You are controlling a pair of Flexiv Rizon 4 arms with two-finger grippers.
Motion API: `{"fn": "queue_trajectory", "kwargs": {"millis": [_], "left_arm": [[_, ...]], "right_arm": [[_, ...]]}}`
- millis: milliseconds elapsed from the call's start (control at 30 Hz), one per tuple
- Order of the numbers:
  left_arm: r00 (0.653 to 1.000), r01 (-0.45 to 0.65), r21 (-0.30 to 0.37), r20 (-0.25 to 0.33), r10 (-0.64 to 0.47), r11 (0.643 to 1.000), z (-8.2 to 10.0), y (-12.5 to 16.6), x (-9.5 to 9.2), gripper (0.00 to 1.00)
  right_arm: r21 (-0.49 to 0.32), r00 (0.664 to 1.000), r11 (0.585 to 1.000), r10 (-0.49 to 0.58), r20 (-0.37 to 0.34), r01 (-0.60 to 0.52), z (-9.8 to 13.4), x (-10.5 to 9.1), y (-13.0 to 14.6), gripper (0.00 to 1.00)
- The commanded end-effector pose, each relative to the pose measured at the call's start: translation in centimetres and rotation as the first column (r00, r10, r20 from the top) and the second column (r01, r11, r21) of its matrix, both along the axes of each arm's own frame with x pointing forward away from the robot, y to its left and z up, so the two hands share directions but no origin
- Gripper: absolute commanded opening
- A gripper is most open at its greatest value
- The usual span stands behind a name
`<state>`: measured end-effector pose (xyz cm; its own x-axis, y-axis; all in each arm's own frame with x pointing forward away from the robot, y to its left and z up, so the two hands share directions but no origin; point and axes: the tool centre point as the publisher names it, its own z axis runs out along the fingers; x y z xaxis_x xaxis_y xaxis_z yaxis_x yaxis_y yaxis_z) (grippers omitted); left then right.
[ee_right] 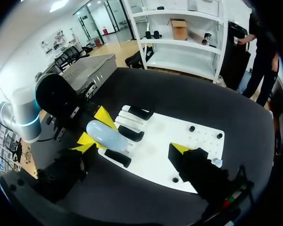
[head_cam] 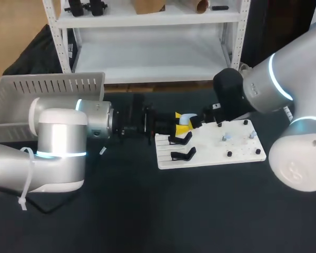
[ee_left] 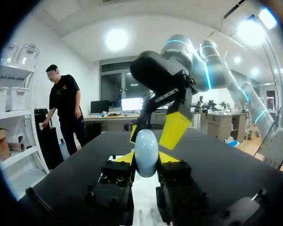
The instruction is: Pick up each earbud case from the left stands, insert the matching earbuds, close the lid, and place the case in the box.
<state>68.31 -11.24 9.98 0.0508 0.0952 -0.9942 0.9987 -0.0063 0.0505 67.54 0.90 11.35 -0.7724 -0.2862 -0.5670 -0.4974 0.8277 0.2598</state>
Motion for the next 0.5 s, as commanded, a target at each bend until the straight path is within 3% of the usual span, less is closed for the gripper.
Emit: {"fn": "queue_trajectory", "kwargs": {"millis": [33, 500], "left_arm": [[1.0, -0.005, -0.002, 0.002, 0.005, 1.0, -0.01, 0.02, -0.17, 0.0], [1.0, -0.005, -0.002, 0.002, 0.005, 1.0, -0.01, 0.02, -0.17, 0.0]], "right_arm": [[-0.009, 1.0, 1.0, -0.011, 0.002, 0.011, -0.11, 0.1, 0.24, 1.0], [-0.016, 1.0, 1.0, -0.024, 0.017, 0.024, 0.77, 0.87, 0.22, 1.0]]}}
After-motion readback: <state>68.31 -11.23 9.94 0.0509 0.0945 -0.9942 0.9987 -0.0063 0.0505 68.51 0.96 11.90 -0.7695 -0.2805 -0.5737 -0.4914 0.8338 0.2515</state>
